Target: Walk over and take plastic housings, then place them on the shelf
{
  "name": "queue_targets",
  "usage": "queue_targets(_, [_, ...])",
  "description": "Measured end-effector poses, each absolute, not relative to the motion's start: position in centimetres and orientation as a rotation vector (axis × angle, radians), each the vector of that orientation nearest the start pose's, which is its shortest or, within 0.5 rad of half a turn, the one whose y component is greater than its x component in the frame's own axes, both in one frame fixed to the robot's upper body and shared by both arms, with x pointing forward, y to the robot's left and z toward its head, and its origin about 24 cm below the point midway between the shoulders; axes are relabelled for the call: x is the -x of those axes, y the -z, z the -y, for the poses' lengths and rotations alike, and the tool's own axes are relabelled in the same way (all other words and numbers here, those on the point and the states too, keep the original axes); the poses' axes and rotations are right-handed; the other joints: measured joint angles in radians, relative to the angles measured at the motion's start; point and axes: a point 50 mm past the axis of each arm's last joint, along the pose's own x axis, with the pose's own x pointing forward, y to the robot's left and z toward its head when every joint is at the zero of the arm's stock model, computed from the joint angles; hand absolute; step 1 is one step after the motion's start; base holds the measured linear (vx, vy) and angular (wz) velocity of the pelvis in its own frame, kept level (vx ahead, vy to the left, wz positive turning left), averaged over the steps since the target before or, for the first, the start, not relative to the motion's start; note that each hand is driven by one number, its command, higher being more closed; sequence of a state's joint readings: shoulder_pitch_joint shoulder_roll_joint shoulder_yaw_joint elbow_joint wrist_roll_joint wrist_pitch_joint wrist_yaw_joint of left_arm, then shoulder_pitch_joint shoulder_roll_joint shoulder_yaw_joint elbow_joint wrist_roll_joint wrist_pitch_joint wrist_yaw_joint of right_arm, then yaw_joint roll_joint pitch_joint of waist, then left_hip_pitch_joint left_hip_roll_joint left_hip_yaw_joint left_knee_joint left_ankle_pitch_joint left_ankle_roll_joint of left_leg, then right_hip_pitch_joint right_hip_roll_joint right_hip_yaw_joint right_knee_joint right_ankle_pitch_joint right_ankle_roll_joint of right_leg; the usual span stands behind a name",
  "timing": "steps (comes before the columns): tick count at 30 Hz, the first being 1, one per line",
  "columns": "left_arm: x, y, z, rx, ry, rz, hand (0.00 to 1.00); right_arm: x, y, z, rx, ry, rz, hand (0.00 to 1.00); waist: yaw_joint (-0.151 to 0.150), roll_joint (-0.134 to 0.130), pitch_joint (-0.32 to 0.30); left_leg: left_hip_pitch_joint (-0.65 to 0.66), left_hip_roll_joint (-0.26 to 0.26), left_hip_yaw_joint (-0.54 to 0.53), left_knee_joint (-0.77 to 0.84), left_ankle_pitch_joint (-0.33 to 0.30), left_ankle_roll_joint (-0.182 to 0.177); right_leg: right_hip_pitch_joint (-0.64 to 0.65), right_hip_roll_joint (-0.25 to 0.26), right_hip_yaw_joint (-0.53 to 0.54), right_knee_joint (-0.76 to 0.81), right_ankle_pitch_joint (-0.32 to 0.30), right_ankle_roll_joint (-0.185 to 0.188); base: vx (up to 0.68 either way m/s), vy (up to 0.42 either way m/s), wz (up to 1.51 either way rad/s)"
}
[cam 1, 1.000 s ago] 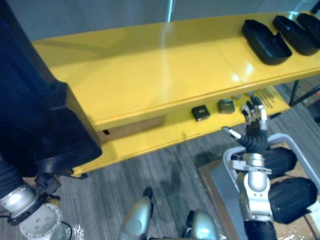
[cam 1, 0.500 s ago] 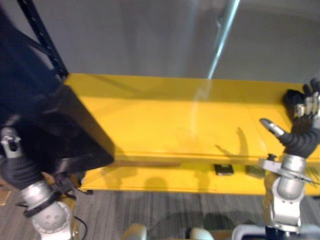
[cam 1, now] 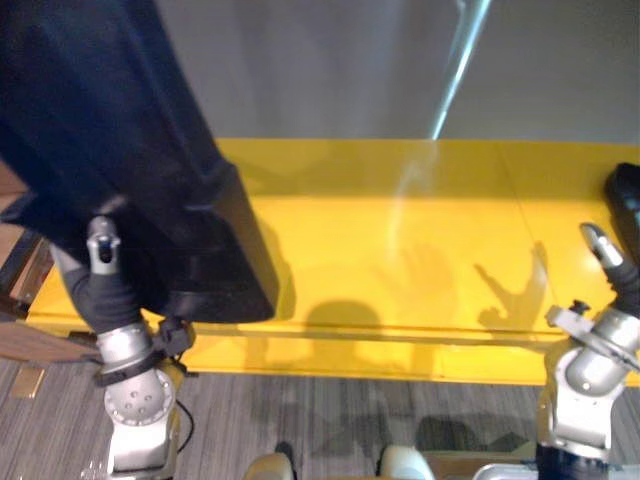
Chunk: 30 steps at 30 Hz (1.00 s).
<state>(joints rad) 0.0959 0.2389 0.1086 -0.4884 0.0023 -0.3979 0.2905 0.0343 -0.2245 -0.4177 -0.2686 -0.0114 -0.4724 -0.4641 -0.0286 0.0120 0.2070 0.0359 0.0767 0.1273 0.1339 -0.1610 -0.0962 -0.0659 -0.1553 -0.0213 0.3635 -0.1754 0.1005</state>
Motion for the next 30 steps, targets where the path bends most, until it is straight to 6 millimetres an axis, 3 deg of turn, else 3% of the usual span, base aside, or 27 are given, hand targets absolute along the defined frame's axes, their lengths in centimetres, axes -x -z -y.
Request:
queue_targets(2, [-20.4, -17.5, -19.2, -0.174, -0.192, 0.816, 1.0, -18.7, -16.1, 28.1, 0.205, 0.77, 0.821, 0.0, -0.02, 0.001, 0.001, 0.015, 0.0, 0.016, -0.015, 0.003, 0.0, 0.0, 0.001, 0.009, 0.0, 0.0, 0.0, 0.03, 0.008, -0.24])
queue_targets(7, [-25.3, -16.5, -16.3, -0.207, 0.025, 0.653, 1.0, -18.2, -16.8, 28.1, 0.19, 0.765, 0.865, 0.0, -0.064, 0.007, 0.006, 0.087, -0.002, 0.081, -0.059, 0.007, 0.001, 0.016, 0.008, 0.057, 0.0, 0.001, 0.002, 0.01, 0.019, -0.31])
queue_targets(13, [-30.3, -15.7, -14.9, -0.285, 0.054, 0.454, 1.0, -18.2, -17.4, 27.9, 0.209, 0.704, 0.893, 0.0, -0.122, 0.013, 0.012, 0.124, -0.001, 0.139, -0.077, 0.007, 0.001, 0.013, 0.022, 0.111, 0.0, 0.003, 0.005, -0.01, 0.003, -0.28])
queue_targets(20, [-35.3, -13.1, -17.0, -0.342, -0.118, 0.115, 1.0, -17.9, -17.7, 27.5, 0.237, 0.605, 0.892, 0.0, -0.202, 0.025, 0.019, 0.142, -0.001, 0.205, -0.098, 0.009, -0.003, -0.02, 0.039, 0.164, 0.008, 0.002, 0.005, -0.01, -0.01, -0.27])
queue_targets(30, [-37.7, -12.1, -20.0, -0.411, -0.292, -0.161, 1.0, -17.9, -16.8, 27.2, 0.187, 0.521, 0.84, 0.0, -0.261, 0.049, 0.042, 0.155, -0.001, 0.267, -0.112, 0.015, -0.013, -0.053, 0.06, 0.22, 0.022, 0.0, 0.009, -0.02, -0.017, -0.18])
